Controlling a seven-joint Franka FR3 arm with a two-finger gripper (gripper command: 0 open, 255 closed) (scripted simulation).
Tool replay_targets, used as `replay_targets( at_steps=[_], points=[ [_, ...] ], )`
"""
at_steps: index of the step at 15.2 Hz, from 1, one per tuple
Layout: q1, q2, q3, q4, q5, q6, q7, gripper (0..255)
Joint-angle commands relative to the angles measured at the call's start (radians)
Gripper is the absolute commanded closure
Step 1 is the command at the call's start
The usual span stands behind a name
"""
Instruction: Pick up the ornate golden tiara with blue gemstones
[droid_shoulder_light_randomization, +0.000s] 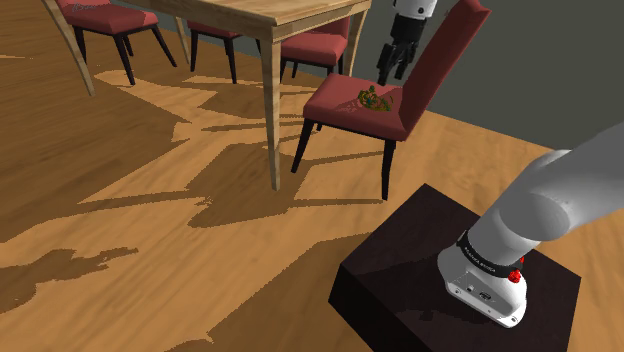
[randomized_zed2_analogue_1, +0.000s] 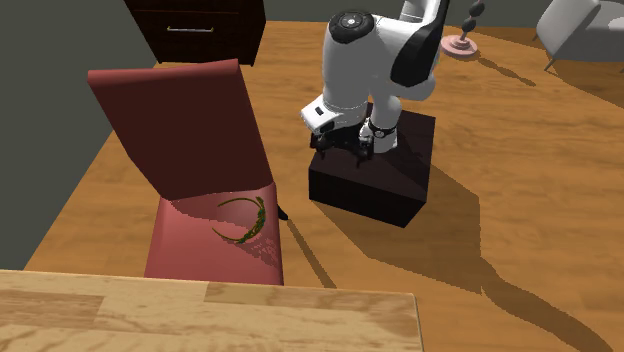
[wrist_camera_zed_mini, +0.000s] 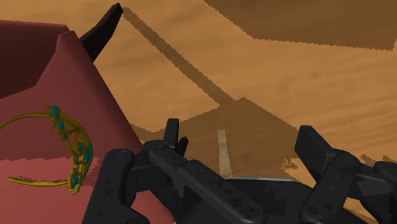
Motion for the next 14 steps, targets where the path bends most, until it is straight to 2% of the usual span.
replay_targets(
  at_steps=[1, 8, 14],
  points=[
    [-0.008, 0.066, -0.014, 0.033, -0.007, 0.029, -0.014, 0],
    [-0.037, 0.316, -0.060, 0.198, -0.012, 0.098, -0.063, 0],
    [-0.072, 0.539, -0.090, 0.388, 0.002, 0.119, -0.104, 0]
  ],
)
